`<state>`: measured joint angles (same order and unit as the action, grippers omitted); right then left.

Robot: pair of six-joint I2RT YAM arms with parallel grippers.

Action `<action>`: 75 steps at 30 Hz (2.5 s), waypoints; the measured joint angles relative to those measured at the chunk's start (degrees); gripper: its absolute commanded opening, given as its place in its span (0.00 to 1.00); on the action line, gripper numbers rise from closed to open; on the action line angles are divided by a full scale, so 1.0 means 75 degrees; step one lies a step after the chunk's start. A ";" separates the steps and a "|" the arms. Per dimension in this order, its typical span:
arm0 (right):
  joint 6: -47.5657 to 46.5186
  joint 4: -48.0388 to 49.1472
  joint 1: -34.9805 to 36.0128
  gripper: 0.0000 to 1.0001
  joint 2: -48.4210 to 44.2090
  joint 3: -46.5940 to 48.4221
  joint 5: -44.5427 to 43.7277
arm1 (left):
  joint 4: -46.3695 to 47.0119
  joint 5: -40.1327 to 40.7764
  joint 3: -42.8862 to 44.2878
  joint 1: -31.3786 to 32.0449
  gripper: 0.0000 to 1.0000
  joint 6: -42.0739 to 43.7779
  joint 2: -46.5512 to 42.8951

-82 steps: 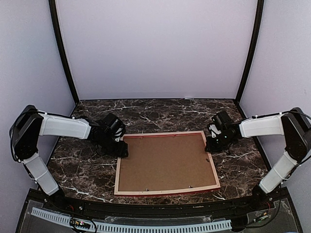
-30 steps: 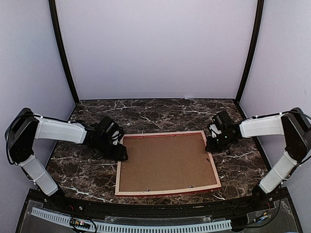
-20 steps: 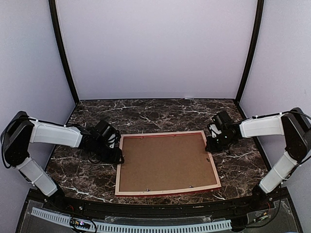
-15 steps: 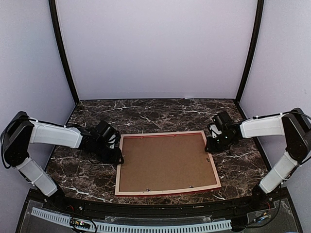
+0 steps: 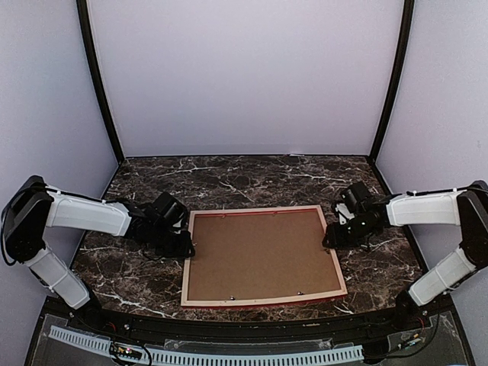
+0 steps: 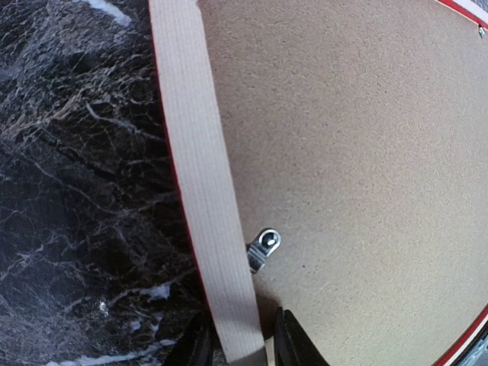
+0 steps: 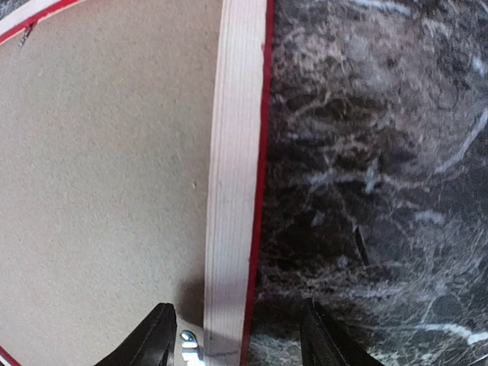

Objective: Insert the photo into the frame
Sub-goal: Press the fastener onto the backboard.

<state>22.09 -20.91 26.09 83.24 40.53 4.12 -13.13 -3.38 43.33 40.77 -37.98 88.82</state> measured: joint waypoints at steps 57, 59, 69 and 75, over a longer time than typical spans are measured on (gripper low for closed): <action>0.0452 0.0446 0.0854 0.32 -0.0676 -0.0953 0.0714 | -0.0358 0.0863 0.0154 -0.0318 0.20 0.0090 -0.0035; 0.0446 0.0481 0.0880 0.31 -0.0662 -0.0953 0.0734 | -0.0417 0.0880 0.0143 -0.0321 0.20 0.0102 -0.0064; 0.0446 0.0784 0.0918 0.23 -0.0460 -0.0901 0.0857 | -0.0574 0.0895 0.0029 -0.0437 0.20 0.0146 -0.0233; 0.0431 0.0938 0.0924 0.21 -0.0146 -0.0699 0.0854 | -0.0647 0.0956 -0.0052 -0.0490 0.20 0.0146 -0.0344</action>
<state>25.32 -13.87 33.01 82.15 35.29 10.52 -17.98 3.79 42.94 37.10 -36.88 86.24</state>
